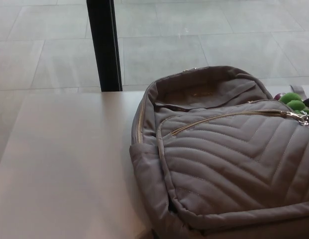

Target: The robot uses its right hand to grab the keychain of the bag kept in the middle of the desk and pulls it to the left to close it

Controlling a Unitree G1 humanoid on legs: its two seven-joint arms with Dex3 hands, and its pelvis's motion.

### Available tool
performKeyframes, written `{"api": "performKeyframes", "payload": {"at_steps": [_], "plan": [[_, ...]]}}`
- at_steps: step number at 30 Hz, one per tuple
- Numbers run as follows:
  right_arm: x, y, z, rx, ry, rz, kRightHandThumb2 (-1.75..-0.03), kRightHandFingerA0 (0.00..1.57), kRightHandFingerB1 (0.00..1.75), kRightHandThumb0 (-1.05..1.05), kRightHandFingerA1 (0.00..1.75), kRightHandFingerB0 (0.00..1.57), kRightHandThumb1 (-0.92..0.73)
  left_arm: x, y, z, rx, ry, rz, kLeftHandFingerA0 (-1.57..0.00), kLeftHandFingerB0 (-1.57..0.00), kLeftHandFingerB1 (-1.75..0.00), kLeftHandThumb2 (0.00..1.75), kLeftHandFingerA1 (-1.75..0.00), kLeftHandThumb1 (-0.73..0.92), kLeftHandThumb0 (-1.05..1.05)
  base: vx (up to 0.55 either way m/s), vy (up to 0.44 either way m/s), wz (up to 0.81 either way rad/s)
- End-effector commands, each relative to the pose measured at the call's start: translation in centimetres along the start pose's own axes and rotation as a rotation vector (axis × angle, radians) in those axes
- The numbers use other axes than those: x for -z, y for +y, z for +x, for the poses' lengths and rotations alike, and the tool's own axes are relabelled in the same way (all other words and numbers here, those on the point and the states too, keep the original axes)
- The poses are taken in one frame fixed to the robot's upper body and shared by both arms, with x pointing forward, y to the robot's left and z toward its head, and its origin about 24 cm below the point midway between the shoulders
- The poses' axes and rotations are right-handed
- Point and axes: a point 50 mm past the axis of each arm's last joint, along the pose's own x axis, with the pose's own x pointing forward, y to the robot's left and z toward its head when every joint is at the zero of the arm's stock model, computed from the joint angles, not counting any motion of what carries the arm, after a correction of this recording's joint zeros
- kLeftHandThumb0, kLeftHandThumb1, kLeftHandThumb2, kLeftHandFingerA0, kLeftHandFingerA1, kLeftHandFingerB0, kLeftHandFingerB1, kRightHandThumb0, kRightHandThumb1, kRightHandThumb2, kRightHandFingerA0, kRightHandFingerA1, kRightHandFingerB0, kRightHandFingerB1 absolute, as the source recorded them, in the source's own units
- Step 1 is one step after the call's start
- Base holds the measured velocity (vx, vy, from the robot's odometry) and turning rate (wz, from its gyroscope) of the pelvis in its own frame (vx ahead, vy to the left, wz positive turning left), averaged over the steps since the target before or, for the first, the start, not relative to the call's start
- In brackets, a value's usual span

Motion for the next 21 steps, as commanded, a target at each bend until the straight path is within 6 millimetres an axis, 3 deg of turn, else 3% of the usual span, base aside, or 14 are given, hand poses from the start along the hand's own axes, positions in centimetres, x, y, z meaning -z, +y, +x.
{"api": "performKeyframes", "payload": {"at_steps": [1, 2, 3, 5, 6, 7, 16, 17, 18, 19, 21], "plan": [[-0.6, -0.9, 0.4, 0.072, -0.014, -0.021, -0.60, 0.19, 0.30, -0.44, 0.42, 0.28, -0.65, 0.0, 0.6, -0.2, -0.018, -0.001, -0.006, -0.49, -0.37, -0.47, 0.66, -0.68, 0.87, -0.72, 0.00, 0.000, 0.00], [-0.7, -1.0, 0.5, 0.085, -0.020, -0.021, -0.60, 0.22, 0.31, -0.42, 0.43, 0.30, -0.64, 0.0, 0.6, -0.2, -0.022, -0.001, 0.006, -0.48, -0.33, -0.57, 1.04, -0.71, 0.68, -0.72, 0.00, 0.000, 0.00], [-0.8, -1.2, 0.7, 0.095, -0.020, -0.023, -0.60, 0.25, 0.31, -0.41, 0.44, 0.31, -0.64, 0.0, 0.6, -0.2, -0.023, -0.001, 0.008, -0.48, -0.36, -0.47, 0.65, -0.67, 0.87, -0.72, 0.00, 0.000, 0.00], [-1.1, -1.6, 0.9, 0.110, -0.027, -0.034, -0.59, 0.30, 0.32, -0.39, 0.46, 0.32, -0.65, 0.0, 0.6, -0.2, -0.021, -0.003, 0.003, -0.48, -0.36, -0.47, 0.65, -0.67, 0.87, -0.73, 0.00, 0.000, 0.00], [-1.2, -1.9, 1.0, 0.120, -0.033, -0.035, -0.60, 0.33, 0.32, -0.39, 0.49, 0.33, -0.66, 0.0, 0.7, -0.3, -0.018, -0.007, 0.017, -0.47, -0.34, -0.57, 1.04, -0.70, 0.68, -0.71, 0.00, 0.000, 0.00], [-1.4, -2.2, 1.2, 0.125, -0.036, -0.037, -0.60, 0.33, 0.32, -0.39, 0.50, 0.33, -0.67, 0.0, 0.7, -0.3, -0.015, -0.009, 0.016, -0.49, -0.37, -0.48, 0.67, -0.69, 0.87, -0.73, 0.00, 0.000, 0.00], [-1.5, -3.7, 2.3, 0.126, -0.001, -0.094, -0.61, 0.34, 0.33, -0.29, 0.52, 0.37, -0.67, -0.1, 0.7, -0.2, -0.025, 0.000, 0.003, -0.48, -0.36, -0.47, 0.66, -0.67, 0.86, -0.72, 0.00, 0.000, 0.00], [-1.5, -3.8, 2.5, 0.119, 0.009, -0.108, -0.61, 0.33, 0.33, -0.26, 0.51, 0.37, -0.67, -0.1, 0.6, -0.2, -0.026, -0.003, 0.031, -0.50, -0.34, -0.51, 0.81, -0.69, 0.74, -0.76, 0.00, 0.000, 0.00], [-1.5, -3.7, 2.6, 0.111, 0.016, -0.120, -0.60, 0.33, 0.33, -0.26, 0.49, 0.37, -0.68, 0.0, 0.6, -0.2, -0.026, -0.003, 0.038, -0.50, -0.38, -0.47, 0.66, -0.68, 0.88, -0.72, 0.00, 0.000, 0.00], [-1.3, -3.3, 2.9, 0.092, 0.032, -0.153, -0.60, 0.33, 0.33, -0.24, 0.45, 0.38, -0.66, 0.0, 0.6, -0.2, -0.025, -0.001, 0.025, -0.48, -0.35, -0.57, 1.04, -0.70, 0.68, -0.71, 0.00, 0.000, 0.00], [-1.1, -3.1, 3.1, 0.080, 0.039, -0.175, -0.60, 0.32, 0.33, -0.24, 0.47, 0.37, -0.67, 0.1, 0.6, -0.3, -0.026, 0.001, 0.033, -0.47, -0.35, -0.57, 1.04, -0.69, 0.69, -0.71, 0.00, 0.000, 0.00]]}}
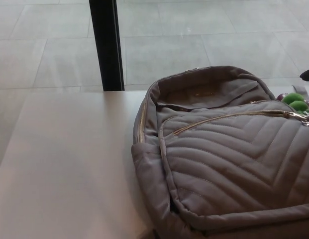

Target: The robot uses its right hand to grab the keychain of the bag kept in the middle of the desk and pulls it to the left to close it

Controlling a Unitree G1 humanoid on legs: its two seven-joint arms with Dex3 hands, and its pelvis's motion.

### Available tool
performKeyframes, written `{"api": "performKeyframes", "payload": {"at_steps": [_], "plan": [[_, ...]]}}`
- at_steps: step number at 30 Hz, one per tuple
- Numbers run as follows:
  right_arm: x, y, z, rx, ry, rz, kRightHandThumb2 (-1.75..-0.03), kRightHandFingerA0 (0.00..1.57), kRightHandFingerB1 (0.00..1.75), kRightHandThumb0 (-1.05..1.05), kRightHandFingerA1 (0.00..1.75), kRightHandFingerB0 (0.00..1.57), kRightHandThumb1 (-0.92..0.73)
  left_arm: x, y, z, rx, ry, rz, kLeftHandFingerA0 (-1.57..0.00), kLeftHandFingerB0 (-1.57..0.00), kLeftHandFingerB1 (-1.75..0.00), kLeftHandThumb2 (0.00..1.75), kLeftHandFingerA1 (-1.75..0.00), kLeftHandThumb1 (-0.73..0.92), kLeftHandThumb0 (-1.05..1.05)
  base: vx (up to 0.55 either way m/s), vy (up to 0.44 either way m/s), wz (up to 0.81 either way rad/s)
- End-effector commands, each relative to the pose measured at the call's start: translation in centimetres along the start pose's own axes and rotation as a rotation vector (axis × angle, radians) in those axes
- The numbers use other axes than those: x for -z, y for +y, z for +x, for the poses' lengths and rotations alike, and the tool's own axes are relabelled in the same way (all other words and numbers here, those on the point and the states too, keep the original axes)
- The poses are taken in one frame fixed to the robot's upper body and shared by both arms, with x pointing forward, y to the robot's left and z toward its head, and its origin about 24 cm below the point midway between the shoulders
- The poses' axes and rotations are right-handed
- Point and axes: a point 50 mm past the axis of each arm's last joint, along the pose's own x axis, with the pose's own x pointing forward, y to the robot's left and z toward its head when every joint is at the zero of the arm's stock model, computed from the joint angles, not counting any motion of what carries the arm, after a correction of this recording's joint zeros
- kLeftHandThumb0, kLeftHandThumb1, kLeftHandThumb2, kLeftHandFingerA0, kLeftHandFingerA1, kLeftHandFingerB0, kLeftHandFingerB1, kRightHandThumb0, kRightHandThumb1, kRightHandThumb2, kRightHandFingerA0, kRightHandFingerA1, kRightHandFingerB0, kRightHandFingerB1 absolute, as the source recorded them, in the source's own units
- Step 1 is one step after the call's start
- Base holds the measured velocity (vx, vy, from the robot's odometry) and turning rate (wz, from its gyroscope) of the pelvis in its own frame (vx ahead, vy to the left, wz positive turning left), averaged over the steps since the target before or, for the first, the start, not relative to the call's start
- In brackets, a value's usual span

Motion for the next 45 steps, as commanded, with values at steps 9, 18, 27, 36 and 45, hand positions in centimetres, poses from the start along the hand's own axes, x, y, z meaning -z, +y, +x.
{"api": "performKeyframes", "payload": {"at_steps": [9, 18, 27, 36, 45], "plan": [[-0.1, 4.4, 1.0, -0.165, -0.001, -0.167, -0.60, 0.31, 0.36, -0.20, 0.53, 0.40, -0.66, 0.2, 0.8, -0.4, -0.022, 0.006, 0.062, -0.48, -0.32, -0.56, 1.06, -0.70, 0.68, -0.74, 0.00, 0.000, 0.00], [-1.5, 6.3, 1.2, -0.228, -0.058, -0.265, -0.59, 0.29, 0.43, -0.20, 0.61, 0.39, -0.66, -0.1, 0.7, -0.2, -0.021, -0.002, 0.054, -0.50, -0.38, -0.47, 0.66, -0.67, 0.88, -0.73, 0.00, 0.000, 0.00], [-1.9, 6.5, 0.8, -0.168, -0.109, -0.332, -0.60, 0.41, 0.39, -0.24, 0.77, 0.39, -0.70, -0.1, 0.6, -0.1, -0.026, 0.006, 0.073, -0.47, -0.34, -0.56, 1.05, -0.68, 0.69, -0.72, 0.00, 0.000, 0.00], [0.2, 6.9, 0.0, -0.007, -0.124, -0.355, -0.64, 0.86, 0.53, -0.24, 1.48, 0.76, -0.71, 0.0, 0.6, -0.2, -0.014, 0.004, 0.089, -0.50, -0.36, -0.44, 0.66, -0.64, 0.88, -0.76, 0.00, 0.000, 0.00], [-0.2, 6.1, -0.4, 0.281, -0.223, -0.329, -0.59, 0.87, 0.81, -0.26, 1.71, 0.86, -0.61, -0.3, 0.3, -0.1, -0.018, 0.000, 0.104, -0.50, -0.38, -0.45, 0.67, -0.66, 0.89, -0.76, 0.00, 0.000, 0.00]]}}
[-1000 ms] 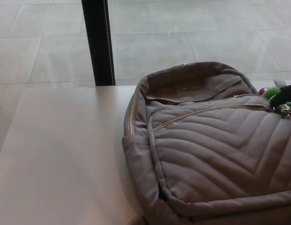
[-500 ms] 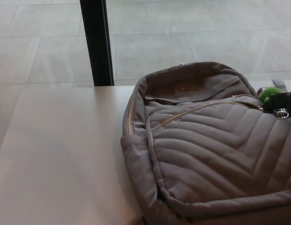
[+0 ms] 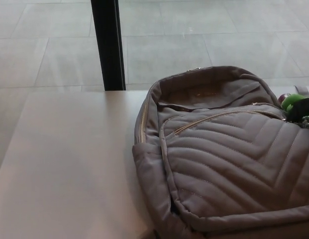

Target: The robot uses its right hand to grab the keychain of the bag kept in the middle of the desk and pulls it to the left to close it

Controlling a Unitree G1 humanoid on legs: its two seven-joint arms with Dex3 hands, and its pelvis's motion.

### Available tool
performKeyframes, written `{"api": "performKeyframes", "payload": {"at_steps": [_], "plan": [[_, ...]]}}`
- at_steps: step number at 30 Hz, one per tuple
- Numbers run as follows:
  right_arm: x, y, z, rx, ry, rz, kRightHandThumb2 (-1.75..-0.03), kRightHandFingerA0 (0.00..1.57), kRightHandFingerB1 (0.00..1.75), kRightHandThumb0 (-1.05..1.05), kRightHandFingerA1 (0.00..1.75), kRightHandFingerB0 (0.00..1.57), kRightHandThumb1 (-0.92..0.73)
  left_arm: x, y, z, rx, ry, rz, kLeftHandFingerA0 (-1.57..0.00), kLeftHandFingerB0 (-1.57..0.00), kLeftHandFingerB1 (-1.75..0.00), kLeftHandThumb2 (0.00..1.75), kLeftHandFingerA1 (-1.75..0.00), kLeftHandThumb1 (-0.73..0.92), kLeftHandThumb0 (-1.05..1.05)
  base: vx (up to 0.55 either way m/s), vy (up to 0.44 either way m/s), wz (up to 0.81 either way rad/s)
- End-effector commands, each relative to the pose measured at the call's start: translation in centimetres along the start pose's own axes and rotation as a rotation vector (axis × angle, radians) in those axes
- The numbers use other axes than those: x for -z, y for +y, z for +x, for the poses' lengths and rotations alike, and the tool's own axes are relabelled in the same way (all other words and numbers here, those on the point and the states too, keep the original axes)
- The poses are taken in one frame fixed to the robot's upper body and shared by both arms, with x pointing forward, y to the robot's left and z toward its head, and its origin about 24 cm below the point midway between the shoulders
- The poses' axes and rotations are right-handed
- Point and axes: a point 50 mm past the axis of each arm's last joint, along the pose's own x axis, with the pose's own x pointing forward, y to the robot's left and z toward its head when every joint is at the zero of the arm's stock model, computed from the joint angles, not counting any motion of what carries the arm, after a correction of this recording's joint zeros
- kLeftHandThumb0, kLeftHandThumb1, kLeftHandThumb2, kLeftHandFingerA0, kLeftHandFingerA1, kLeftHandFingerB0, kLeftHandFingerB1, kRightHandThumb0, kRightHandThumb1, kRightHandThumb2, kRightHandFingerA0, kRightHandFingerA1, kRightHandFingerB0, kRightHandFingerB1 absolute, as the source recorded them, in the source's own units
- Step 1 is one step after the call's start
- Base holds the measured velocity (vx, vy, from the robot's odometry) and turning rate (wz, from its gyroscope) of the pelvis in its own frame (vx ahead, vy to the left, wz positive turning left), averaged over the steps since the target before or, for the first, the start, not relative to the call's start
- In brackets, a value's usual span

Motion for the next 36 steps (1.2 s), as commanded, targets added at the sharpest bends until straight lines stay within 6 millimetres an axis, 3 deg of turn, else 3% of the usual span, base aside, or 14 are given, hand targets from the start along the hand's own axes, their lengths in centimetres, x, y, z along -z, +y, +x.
{"api": "performKeyframes", "payload": {"at_steps": [1, 2, 5, 9, 10, 11, 12, 21, 29, 30, 31, 32, 33, 36], "plan": [[0.1, 0.6, -1.1, 0.249, -0.080, -0.025, -0.59, 0.87, 0.81, -0.26, 1.71, 0.86, -0.61, -0.1, 0.5, -0.1, -0.025, -0.008, 0.043, -0.50, -0.38, -0.45, 0.67, -0.66, 0.89, -0.76, 0.00, 0.000, 0.00], [0.3, 0.5, -1.1, 0.277, -0.069, -0.018, -0.60, 0.87, 0.80, -0.26, 1.69, 0.86, -0.61, -0.2, 0.4, -0.1, -0.023, -0.010, 0.062, -0.47, -0.33, -0.56, 1.07, -0.69, 0.70, -0.74, 0.00, 0.000, 0.00], [0.7, 0.3, -1.0, 0.332, -0.011, 0.079, -0.77, 0.92, 0.91, -0.19, 1.61, 0.85, -0.64, -0.2, 0.4, -0.1, -0.021, -0.007, 0.048, -0.49, -0.37, -0.44, 0.66, -0.64, 0.89, -0.75, 0.00, 0.000, 0.00], [1.3, 0.0, -1.1, 0.429, 0.070, 0.261, -0.99, 0.97, 0.94, -0.17, 1.55, 0.87, -0.61, -0.1, 0.3, -0.1, -0.016, -0.006, 0.063, -0.50, -0.35, -0.43, 0.67, -0.62, 0.90, -0.77, 0.00, 0.000, 0.00], [1.6, 0.1, -1.3, 0.471, 0.094, 0.332, -1.03, 0.98, 1.05, -0.16, 1.56, 0.87, -0.60, -0.1, 0.3, -0.1, -0.013, -0.006, 0.060, -0.46, -0.30, -0.54, 1.06, -0.68, 0.71, -0.75, 0.00, 0.000, 0.00], [1.6, 0.1, -1.4, 0.480, 0.096, 0.342, -1.03, 0.98, 1.05, -0.16, 1.56, 0.87, -0.60, -0.1, 0.3, -0.1, -0.009, -0.007, 0.054, -0.46, -0.30, -0.54, 1.06, -0.68, 0.71, -0.75, 0.00, 0.000, 0.00], [1.8, 0.1, -1.5, 0.502, 0.111, 0.365, -1.05, 0.98, 1.13, -0.15, 1.59, 0.88, -0.58, -0.1, 0.2, -0.1, -0.015, -0.006, 0.050, -0.50, -0.36, -0.44, 0.67, -0.64, 0.89, -0.74, 0.00, 0.000, 0.00], [3.5, -0.6, -2.2, 0.732, 0.294, 0.664, -1.00, 1.13, 1.21, -0.23, 1.59, 0.87, -0.57, 0.0, 0.1, -0.1, -0.017, -0.006, 0.073, -0.51, -0.36, -0.44, 0.68, -0.64, 0.90, -0.75, 0.00, 0.000, 0.00], [4.2, -1.2, -2.4, 0.786, 0.328, 0.752, -0.93, 0.93, 1.24, -0.20, 1.63, 0.83, -0.63, 0.1, 0.0, 0.0, -0.017, -0.006, 0.054, -0.51, -0.35, -0.45, 0.66, -0.66, 0.89, -0.78, 0.00, 0.000, 0.00], [4.1, -1.5, -2.4, 0.773, 0.300, 0.723, -0.97, 0.93, 1.25, -0.20, 1.65, 0.84, -0.60, 0.0, -0.1, 0.0, -0.014, -0.010, 0.065, -0.48, -0.31, -0.56, 1.06, -0.70, 0.70, -0.74, 0.00, 0.000, 0.00], [4.1, -1.6, -2.3, 0.768, 0.290, 0.718, -0.98, 0.94, 1.26, -0.20, 1.66, 0.85, -0.60, 0.0, -0.1, 0.0, -0.011, -0.012, 0.054, -0.49, -0.34, -0.45, 0.66, -0.66, 0.89, -0.75, 0.00, 0.000, 0.00], [4.0, -1.8, -2.4, 0.768, 0.268, 0.701, -1.01, 0.95, 1.26, -0.20, 1.66, 0.85, -0.58, 0.0, -0.1, 0.0, -0.016, -0.014, 0.059, -0.51, -0.36, -0.45, 0.66, -0.66, 0.90, -0.76, 0.00, 0.000, 0.00], [3.9, -1.9, -2.2, 0.756, 0.259, 0.691, -1.01, 0.95, 1.27, -0.21, 1.67, 0.85, -0.59, -0.1, 0.1, -0.1, -0.023, -0.012, 0.058, -0.48, -0.32, -0.56, 1.06, -0.69, 0.70, -0.73, 0.00, 0.000, 0.00], [3.7, -2.3, -2.0, 0.714, 0.225, 0.633, -1.05, 1.12, 1.24, -0.25, 1.59, 0.92, -0.52, 0.0, 0.2, -0.1, -0.028, -0.009, 0.059, -0.47, -0.33, -0.56, 1.06, -0.69, 0.70, -0.73, 0.00, 0.000, 0.00]]}}
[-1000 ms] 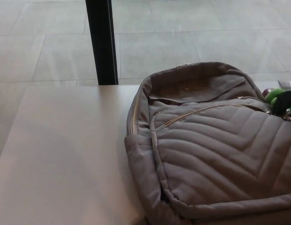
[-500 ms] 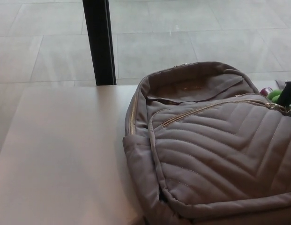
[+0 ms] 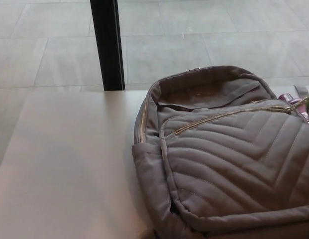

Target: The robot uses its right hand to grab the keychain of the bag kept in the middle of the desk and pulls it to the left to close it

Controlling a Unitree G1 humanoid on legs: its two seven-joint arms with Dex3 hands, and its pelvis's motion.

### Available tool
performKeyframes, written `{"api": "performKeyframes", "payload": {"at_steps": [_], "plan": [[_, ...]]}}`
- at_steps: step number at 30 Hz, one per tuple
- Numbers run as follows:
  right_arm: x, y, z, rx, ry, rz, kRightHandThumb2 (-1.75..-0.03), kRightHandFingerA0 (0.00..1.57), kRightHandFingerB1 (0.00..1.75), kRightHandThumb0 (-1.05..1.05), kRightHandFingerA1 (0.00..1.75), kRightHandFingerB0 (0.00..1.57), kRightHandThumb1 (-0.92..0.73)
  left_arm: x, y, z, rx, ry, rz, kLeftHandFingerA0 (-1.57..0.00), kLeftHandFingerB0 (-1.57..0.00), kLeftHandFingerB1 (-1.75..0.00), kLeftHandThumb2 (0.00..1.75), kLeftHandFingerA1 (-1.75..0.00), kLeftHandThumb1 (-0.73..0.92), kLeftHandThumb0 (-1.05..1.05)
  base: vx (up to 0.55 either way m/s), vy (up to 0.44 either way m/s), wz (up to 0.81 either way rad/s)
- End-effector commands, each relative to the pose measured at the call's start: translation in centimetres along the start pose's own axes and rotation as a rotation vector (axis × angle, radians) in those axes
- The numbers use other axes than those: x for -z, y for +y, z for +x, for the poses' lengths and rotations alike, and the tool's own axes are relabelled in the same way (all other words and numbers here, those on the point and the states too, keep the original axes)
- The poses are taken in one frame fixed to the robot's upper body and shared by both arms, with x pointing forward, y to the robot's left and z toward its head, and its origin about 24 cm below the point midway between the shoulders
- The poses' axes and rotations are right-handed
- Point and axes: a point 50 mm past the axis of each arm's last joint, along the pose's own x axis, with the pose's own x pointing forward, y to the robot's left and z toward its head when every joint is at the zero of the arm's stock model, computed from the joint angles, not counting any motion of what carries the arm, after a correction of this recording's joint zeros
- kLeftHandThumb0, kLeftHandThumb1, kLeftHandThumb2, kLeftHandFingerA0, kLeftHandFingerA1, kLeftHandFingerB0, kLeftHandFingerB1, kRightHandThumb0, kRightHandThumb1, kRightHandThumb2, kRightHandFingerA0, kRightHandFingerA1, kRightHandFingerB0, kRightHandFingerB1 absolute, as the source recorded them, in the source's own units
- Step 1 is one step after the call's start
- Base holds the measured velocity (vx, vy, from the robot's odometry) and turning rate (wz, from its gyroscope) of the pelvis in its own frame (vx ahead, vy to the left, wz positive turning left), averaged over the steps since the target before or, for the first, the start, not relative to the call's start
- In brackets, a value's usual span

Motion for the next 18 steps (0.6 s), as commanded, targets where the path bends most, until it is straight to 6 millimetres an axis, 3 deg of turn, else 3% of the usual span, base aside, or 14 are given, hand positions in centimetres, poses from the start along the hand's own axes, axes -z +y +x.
{"api": "performKeyframes", "payload": {"at_steps": [1, 2, 3, 4, 5, 6, 8, 9, 10, 13, 14, 15, 16, 18], "plan": [[-0.7, -1.0, 0.7, 0.025, -0.047, 0.005, -1.06, 1.11, 1.25, -0.25, 1.60, 0.90, -0.49, -0.1, 0.6, -0.1, -0.029, -0.008, 0.024, -0.48, -0.32, -0.55, 1.06, -0.68, 0.70, -0.73, 0.00, 0.000, 0.00], [-0.7, -1.0, 0.7, 0.025, -0.047, 0.006, -1.06, 1.11, 1.25, -0.25, 1.60, 0.90, -0.49, -0.1, 0.6, -0.1, -0.030, -0.008, 0.023, -0.48, -0.32, -0.55, 1.06, -0.68, 0.70, -0.73, 0.00, 0.000, 0.00], [-1.1, -0.9, 0.9, -0.009, -0.075, -0.014, -1.15, 1.19, 1.12, -0.26, 1.32, 0.91, -0.56, -0.1, 0.6, -0.1, -0.025, -0.010, 0.008, -0.50, -0.36, -0.45, 0.66, -0.66, 0.88, -0.75, 0.00, 0.000, 0.00], [-1.3, -0.8, 0.9, -0.024, -0.089, -0.025, -1.07, 0.95, 1.37, -0.22, 1.71, 0.79, -0.57, -0.1, 0.6, -0.2, -0.025, -0.011, 0.013, -0.49, -0.32, -0.56, 1.05, -0.69, 0.69, -0.73, 0.00, 0.000, 0.00], [-1.4, -0.7, 0.9, -0.033, -0.094, -0.030, -1.07, 0.93, 1.43, -0.24, 1.73, 0.76, -0.57, -0.1, 0.6, -0.2, -0.024, -0.012, 0.017, -0.51, -0.35, -0.45, 0.66, -0.65, 0.90, -0.74, 0.00, 0.000, 0.00], [-1.6, -0.6, 1.0, -0.054, -0.117, -0.042, -1.09, 0.92, 1.49, -0.21, 1.75, 0.73, -0.53, -0.1, 0.6, -0.2, -0.019, -0.011, 0.020, -0.46, -0.30, -0.55, 1.06, -0.67, 0.70, -0.77, 0.00, 0.000, 0.00], [-2.1, -0.4, 0.9, -0.067, -0.155, -0.056, -1.13, 0.91, 1.50, -0.18, 1.75, 0.75, -0.50, -0.2, 0.6, -0.1, -0.018, -0.005, 0.017, -0.46, -0.30, -0.54, 1.06, -0.67, 0.70, -0.77, 0.00, 0.000, 0.00], [-2.2, -0.3, 0.9, -0.076, -0.161, -0.064, -1.15, 0.92, 1.51, -0.17, 1.75, 0.75, -0.48, -0.2, 0.5, -0.1, -0.021, -0.007, 0.001, -0.51, -0.36, -0.45, 0.66, -0.65, 0.88, -0.76, 0.00, 0.000, 0.00], [-2.3, -0.1, 1.0, -0.093, -0.164, -0.074, -1.14, 0.91, 1.51, -0.17, 1.75, 0.75, -0.48, -0.1, 0.5, -0.1, -0.018, -0.014, -0.014, -0.50, -0.31, -0.55, 1.05, -0.70, 0.69, -0.73, 0.00, 0.000, 0.00], [-2.7, 0.3, 0.8, -0.127, -0.190, -0.091, -1.17, 0.90, 1.52, -0.16, 1.75, 0.74, -0.45, -0.2, 0.5, -0.1, -0.018, -0.010, -0.012, -0.47, -0.31, -0.55, 1.06, -0.69, 0.69, -0.74, 0.00, 0.000, 0.00], [-3.0, 0.5, 0.8, -0.142, -0.214, -0.106, -1.12, 1.21, 1.23, -0.17, 1.40, 0.93, -0.44, -0.2, 0.5, -0.1, -0.023, -0.009, 0.016, -0.52, -0.37, -0.45, 0.67, -0.65, 0.89, -0.77, 0.00, 0.000, 0.00], [-3.0, 0.6, 0.8, -0.143, -0.214, -0.106, -1.12, 1.21, 1.23, -0.17, 1.40, 0.93, -0.44, -0.2, 0.6, -0.1, -0.023, -0.008, 0.015, -0.52, -0.37, -0.45, 0.67, -0.65, 0.89, -0.77, 0.00, 0.000, 0.00], [-3.2, 0.8, 0.8, -0.158, -0.221, -0.115, -1.12, 1.21, 1.23, -0.18, 1.40, 0.93, -0.44, -0.1, 0.6, -0.2, -0.023, -0.009, 0.019, -0.48, -0.31, -0.55, 1.08, -0.68, 0.70, -0.76, 0.00, 0.000, 0.00], [-3.8, 1.8, 1.0, -0.204, -0.222, -0.118, -1.17, 0.87, 1.55, -0.14, 1.75, 0.72, -0.45, -0.1, 0.6, -0.2, -0.025, -0.006, 0.024, -0.47, -0.32, -0.55, 1.08, -0.67, 0.71, -0.76, 0.00, 0.000, 0.00]]}}
